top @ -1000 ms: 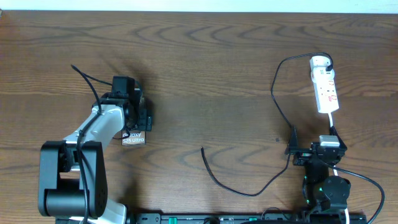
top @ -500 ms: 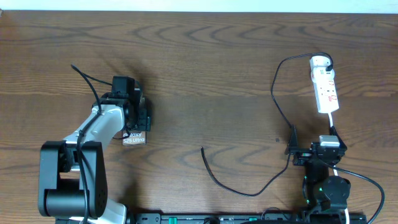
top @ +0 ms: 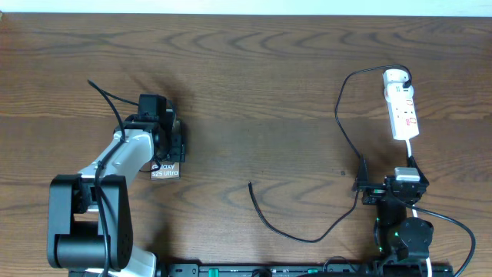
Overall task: Plug charger to phone and switch on socket
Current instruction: 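Lift the phone with the left gripper and tilt it upright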
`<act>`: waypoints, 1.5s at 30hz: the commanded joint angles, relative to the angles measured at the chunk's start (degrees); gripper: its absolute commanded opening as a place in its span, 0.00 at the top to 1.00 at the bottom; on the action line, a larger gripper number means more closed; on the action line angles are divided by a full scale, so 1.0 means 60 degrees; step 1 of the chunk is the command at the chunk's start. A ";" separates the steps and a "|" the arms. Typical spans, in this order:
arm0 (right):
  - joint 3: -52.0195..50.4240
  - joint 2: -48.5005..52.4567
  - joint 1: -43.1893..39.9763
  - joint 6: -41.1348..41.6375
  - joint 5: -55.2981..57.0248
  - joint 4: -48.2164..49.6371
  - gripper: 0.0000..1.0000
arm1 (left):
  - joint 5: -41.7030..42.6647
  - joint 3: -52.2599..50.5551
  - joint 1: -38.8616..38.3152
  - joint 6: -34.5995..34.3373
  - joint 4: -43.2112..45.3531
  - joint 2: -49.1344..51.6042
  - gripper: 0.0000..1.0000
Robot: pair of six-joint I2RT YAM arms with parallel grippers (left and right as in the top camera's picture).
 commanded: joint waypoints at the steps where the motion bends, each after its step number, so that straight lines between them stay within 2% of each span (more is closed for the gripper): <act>1: -0.0007 -0.0069 -0.0084 0.0015 0.0011 -0.0040 0.01 | -0.0120 -0.0124 0.0040 0.0066 -0.0095 0.0080 0.46; 5: -0.0007 -0.0069 -0.0084 0.0015 0.0011 -0.0040 0.01 | -0.0120 -0.0124 0.0040 0.0066 -0.0091 0.0080 0.57; 11: -0.0007 -0.0069 -0.0084 0.0015 0.0011 -0.0040 0.01 | -0.0117 -0.0095 0.0040 0.0062 -0.0022 0.0076 0.82; 13: -0.0007 -0.0069 -0.0084 0.0015 0.0011 -0.0040 0.01 | -0.0113 -0.0029 0.0040 0.0058 -0.0025 0.0040 0.92; 21: -0.0007 -0.0069 -0.0084 0.0015 0.0011 -0.0040 0.01 | 0.0430 0.0204 0.0040 -0.0087 0.0080 -0.0346 0.93; 28: -0.0007 -0.0069 -0.0084 0.0015 0.0011 -0.0040 0.01 | 0.1730 0.0707 0.0040 -0.0109 0.0084 -0.1129 0.93; 31: -0.0007 -0.0069 -0.0084 0.0015 0.0011 -0.0040 0.01 | 0.2506 0.0856 0.0040 -0.0470 0.0087 -0.1727 0.93; 36: -0.0007 -0.0069 -0.0084 0.0015 0.0011 -0.0040 0.01 | 0.3778 0.0907 0.0055 -0.2095 0.0160 -0.2943 0.93; 45: -0.0007 -0.0069 -0.0084 0.0015 0.0011 -0.0040 0.01 | 0.5632 0.0907 0.0372 -0.7621 0.0302 -0.5187 0.93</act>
